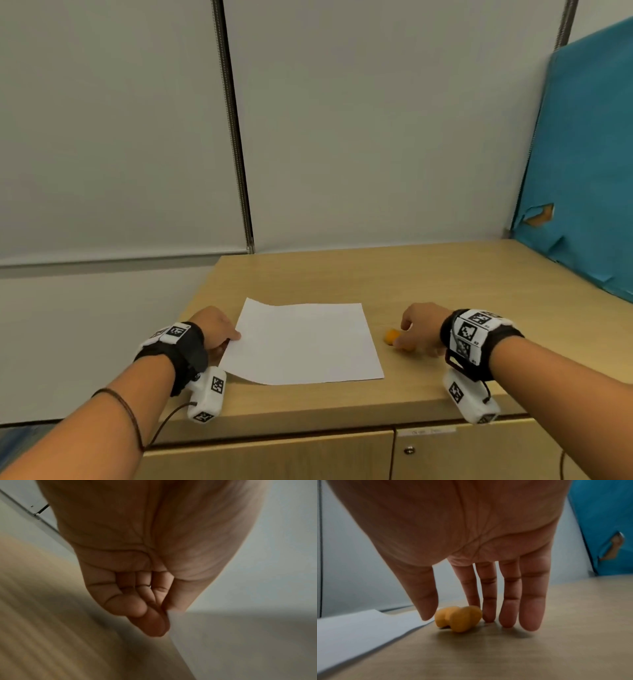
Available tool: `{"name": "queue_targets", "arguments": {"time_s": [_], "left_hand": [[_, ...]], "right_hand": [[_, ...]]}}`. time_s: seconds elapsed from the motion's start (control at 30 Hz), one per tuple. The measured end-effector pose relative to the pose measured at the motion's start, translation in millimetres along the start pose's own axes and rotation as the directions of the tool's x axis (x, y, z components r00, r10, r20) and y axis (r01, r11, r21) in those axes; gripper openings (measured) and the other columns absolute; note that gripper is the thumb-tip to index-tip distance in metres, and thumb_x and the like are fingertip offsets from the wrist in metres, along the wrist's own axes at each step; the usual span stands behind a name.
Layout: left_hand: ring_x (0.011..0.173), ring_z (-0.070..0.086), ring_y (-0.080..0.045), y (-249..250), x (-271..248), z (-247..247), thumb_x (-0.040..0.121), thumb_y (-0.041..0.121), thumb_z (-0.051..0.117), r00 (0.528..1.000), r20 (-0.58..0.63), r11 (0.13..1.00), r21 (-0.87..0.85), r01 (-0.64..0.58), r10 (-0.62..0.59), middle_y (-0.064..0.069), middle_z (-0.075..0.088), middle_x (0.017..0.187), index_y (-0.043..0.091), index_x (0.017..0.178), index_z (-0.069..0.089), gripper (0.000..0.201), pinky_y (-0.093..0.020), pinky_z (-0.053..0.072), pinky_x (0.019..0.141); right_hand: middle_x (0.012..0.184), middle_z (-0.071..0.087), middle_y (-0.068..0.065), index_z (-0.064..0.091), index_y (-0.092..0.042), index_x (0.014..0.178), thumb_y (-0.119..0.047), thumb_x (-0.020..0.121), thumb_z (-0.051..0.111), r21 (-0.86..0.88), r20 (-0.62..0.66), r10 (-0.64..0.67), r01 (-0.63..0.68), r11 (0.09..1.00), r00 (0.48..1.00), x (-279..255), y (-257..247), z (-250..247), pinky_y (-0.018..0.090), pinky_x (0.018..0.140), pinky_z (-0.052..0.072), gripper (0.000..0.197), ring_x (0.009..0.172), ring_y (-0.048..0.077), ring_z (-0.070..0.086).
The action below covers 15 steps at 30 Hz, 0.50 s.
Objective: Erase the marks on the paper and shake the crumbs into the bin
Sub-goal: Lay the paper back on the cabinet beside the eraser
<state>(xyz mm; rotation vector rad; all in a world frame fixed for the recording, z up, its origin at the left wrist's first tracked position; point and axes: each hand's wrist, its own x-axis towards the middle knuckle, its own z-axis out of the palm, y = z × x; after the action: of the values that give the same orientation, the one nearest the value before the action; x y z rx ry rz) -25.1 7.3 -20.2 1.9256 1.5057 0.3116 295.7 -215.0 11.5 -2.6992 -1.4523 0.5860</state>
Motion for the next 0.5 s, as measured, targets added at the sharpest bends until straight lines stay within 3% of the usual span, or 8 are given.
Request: {"name": "queue_targets", "arguments": {"time_s": [0.07, 0.17, 0.23, 0.33, 0.4, 0.5], "left_hand": [[0.047, 0.053, -0.022, -0.6, 2.8, 4.2, 0.085, 0.01, 0.074, 0.999, 0.025, 0.999, -0.022, 0.04, -0.04, -0.012, 0.065, 0.063, -0.003, 0.075, 0.071, 0.017, -0.026, 0.046, 0.051], [0.046, 0.05, -0.022, -2.3, 7.7, 6.5, 0.086, 0.009, 0.073, 0.997, 0.045, 0.996, -0.049, 0.072, -0.07, -0.015, 0.059, 0.062, 0.004, 0.068, 0.064, 0.021, -0.027, 0.043, 0.051], [0.046, 0.05, -0.022, -1.2, 8.6, 6.3, 0.086, 0.014, 0.074, 0.996, 0.045, 0.997, -0.029, 0.078, -0.077, -0.013, 0.058, 0.057, 0.007, 0.061, 0.06, 0.029, -0.027, 0.043, 0.051], [0.043, 0.052, -0.022, 4.5, 6.7, 5.3, 0.088, 0.019, 0.072, 0.991, 0.075, 0.992, -0.046, 0.117, -0.113, -0.011, 0.058, 0.053, 0.005, 0.063, 0.059, 0.031, -0.026, 0.045, 0.048], [0.04, 0.051, -0.021, 9.8, 4.1, 0.7, 0.089, 0.023, 0.072, 0.985, 0.122, 0.992, -0.007, 0.127, -0.125, -0.01, 0.058, 0.054, 0.001, 0.07, 0.063, 0.03, -0.025, 0.044, 0.047], [0.058, 0.059, -0.018, 17.3, 7.7, -12.4, 0.085, 0.037, 0.074, 0.993, 0.115, 0.952, 0.307, 0.002, -0.039, -0.005, 0.07, 0.075, 0.006, 0.092, 0.072, 0.033, -0.025, 0.047, 0.059]], "right_hand": [[0.117, 0.069, 0.005, 0.065, -0.012, 0.12, -0.053, 0.088, 0.065, -0.098, -0.001, -0.013, 0.013, 0.995, 1.0, 8.1, -4.2, 3.4, 0.033, 0.083, 0.054, 0.053, 0.093, 0.021, 0.063], [0.104, 0.072, 0.005, 0.069, -0.012, 0.106, -0.049, 0.087, 0.065, -0.208, -0.008, -0.04, 0.038, 0.977, 0.999, 17.0, -12.1, 3.5, 0.033, 0.078, 0.054, 0.042, 0.083, 0.021, 0.061], [0.087, 0.067, 0.002, 0.065, -0.013, 0.088, -0.044, 0.086, 0.068, -0.259, -0.005, -0.04, 0.037, 0.965, 0.999, 22.5, -16.3, 1.3, 0.032, 0.072, 0.053, 0.031, 0.077, 0.022, 0.059], [0.071, 0.056, -0.001, 0.053, -0.016, 0.069, -0.04, 0.087, 0.071, -0.284, 0.003, -0.026, 0.026, 0.958, 1.0, 30.3, -22.2, -5.8, 0.029, 0.07, 0.05, 0.034, 0.077, 0.023, 0.058], [0.072, 0.058, 0.0, 0.054, -0.015, 0.07, -0.038, 0.09, 0.068, -0.277, -0.007, -0.037, 0.034, 0.96, 0.999, 36.2, -24.2, -10.6, 0.03, 0.073, 0.05, 0.033, 0.08, 0.025, 0.059], [0.093, 0.063, 0.006, 0.059, -0.011, 0.091, -0.037, 0.094, 0.063, -0.271, -0.03, -0.082, 0.071, 0.96, 0.996, 45.5, -29.3, -13.1, 0.033, 0.076, 0.051, 0.026, 0.086, 0.026, 0.058]]}}
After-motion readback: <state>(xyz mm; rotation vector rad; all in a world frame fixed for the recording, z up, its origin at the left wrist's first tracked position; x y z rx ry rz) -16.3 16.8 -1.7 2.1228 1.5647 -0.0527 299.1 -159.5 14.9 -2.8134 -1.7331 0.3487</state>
